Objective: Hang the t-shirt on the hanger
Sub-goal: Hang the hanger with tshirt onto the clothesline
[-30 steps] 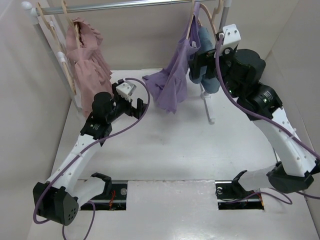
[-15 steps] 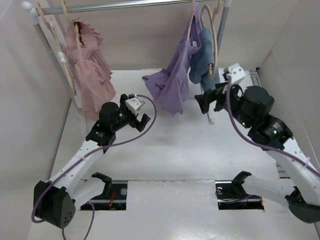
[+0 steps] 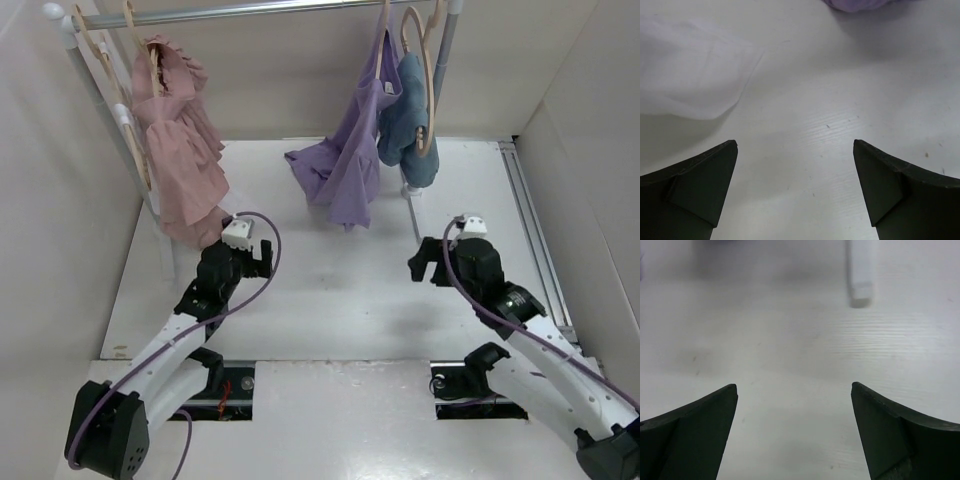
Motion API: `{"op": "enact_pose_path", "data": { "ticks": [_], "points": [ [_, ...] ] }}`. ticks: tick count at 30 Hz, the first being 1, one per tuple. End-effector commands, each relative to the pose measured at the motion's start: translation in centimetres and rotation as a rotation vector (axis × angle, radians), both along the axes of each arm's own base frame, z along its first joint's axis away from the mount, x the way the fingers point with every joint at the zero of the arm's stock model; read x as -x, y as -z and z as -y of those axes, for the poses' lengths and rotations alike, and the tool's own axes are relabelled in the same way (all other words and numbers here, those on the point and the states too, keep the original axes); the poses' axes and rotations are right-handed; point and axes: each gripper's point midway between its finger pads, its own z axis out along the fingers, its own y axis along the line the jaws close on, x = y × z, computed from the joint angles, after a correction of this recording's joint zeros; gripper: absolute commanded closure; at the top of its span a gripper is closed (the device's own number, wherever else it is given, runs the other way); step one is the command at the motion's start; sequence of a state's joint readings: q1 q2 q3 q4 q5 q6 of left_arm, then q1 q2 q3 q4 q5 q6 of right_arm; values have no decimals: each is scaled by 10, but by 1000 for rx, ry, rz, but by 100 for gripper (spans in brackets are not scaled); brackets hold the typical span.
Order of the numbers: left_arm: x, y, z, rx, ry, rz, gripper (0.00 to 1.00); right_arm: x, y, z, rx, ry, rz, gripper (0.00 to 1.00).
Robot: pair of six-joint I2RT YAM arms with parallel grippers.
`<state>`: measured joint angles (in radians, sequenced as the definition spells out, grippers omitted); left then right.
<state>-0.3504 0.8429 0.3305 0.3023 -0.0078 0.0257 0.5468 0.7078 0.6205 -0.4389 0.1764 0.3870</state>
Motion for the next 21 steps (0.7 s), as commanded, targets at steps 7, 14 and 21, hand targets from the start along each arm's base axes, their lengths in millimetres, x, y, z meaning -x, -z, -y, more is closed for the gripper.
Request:
{"op": "enact_pose_path", "data": {
  "ticks": [7, 14, 21],
  "points": [
    [-15, -31, -63, 112, -381, 224, 0, -29, 12, 103, -83, 603, 22, 0],
    [-14, -30, -74, 122, -417, 231, 0, -45, 3, 106, -53, 579, 40, 0],
    [-14, -26, -76, 147, -435, 220, 0, -46, -12, 121, -136, 701, 145, 0]
  ]
}}
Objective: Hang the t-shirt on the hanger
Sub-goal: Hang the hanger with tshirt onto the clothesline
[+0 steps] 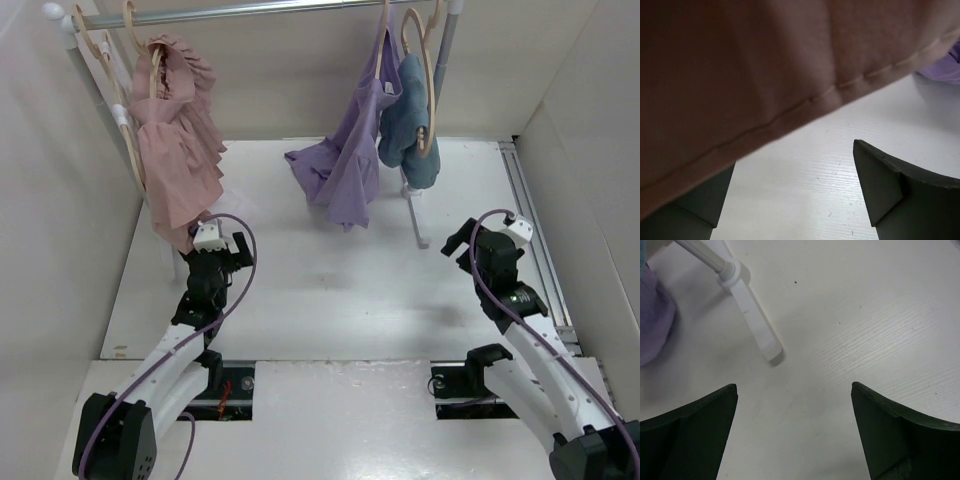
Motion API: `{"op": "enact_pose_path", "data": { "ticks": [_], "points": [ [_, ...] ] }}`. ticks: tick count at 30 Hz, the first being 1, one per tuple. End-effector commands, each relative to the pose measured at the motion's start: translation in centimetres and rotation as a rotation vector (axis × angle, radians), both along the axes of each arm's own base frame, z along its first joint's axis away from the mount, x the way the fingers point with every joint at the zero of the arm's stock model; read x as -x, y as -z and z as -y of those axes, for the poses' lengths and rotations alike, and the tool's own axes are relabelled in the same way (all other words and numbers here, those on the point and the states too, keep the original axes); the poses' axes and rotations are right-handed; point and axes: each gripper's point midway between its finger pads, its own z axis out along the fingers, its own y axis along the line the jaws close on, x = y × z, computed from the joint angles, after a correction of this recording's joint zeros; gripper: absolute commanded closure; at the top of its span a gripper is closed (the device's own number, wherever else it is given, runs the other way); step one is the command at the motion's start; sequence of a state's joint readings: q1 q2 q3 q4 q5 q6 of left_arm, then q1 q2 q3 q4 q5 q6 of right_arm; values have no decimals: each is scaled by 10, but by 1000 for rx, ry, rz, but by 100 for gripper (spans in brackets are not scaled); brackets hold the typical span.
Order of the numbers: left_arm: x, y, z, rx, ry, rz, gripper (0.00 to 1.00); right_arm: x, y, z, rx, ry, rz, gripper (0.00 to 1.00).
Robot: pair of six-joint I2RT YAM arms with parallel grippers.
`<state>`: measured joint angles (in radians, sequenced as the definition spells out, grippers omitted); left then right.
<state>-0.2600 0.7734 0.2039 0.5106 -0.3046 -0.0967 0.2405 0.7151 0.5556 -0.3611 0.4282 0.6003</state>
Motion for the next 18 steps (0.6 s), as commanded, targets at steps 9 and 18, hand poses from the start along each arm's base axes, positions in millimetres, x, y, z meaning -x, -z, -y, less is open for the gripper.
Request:
{"op": "enact_pose_path", "data": {
  "ticks": [9, 18],
  "points": [
    [-2, -17, -9, 66, -56, 88, 0, -12, -24, 11, -58, 119, 106, 0],
    [-2, -17, -7, 68, -47, 87, 0, -20, -37, 8, -65, 127, 82, 0]
  ]
}}
